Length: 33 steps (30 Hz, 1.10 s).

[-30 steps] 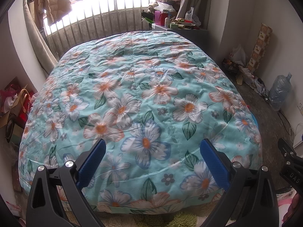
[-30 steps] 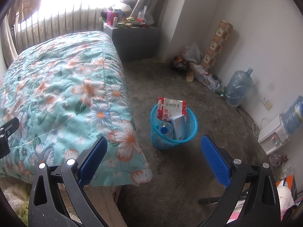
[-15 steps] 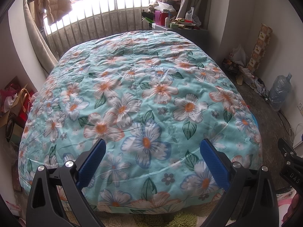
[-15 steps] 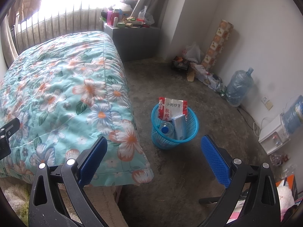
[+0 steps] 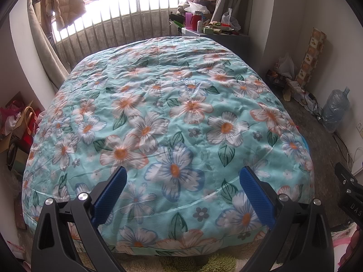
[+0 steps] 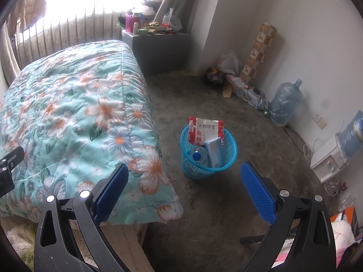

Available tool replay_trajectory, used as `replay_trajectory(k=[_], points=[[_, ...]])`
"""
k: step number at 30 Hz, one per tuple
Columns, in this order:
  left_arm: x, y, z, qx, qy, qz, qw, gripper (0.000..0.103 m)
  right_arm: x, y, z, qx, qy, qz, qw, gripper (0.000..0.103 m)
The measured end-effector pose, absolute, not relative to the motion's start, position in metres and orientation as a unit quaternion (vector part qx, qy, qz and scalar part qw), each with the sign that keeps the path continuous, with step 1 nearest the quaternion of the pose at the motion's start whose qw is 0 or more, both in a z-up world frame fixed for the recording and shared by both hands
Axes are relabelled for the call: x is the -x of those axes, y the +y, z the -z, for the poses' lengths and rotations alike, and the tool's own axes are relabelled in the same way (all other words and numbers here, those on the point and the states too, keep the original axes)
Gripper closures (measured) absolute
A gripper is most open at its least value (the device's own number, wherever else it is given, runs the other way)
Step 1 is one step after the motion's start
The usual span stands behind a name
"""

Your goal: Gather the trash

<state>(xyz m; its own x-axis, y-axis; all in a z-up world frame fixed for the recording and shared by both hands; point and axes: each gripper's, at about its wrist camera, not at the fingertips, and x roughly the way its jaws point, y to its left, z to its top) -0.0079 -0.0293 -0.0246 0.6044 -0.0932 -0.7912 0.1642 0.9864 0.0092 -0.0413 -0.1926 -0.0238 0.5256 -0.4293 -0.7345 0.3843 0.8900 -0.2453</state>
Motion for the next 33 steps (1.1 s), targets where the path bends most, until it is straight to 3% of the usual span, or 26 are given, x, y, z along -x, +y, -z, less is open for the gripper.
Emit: replay_trajectory(k=[33], points=[[0.0061, -0.0277, 0.0239, -0.037, 0.442, 0.071, 0.893, 0.006, 0.0431, -0.1887, 0.026, 0.026, 0.429, 0.229, 0.873, 0.008]])
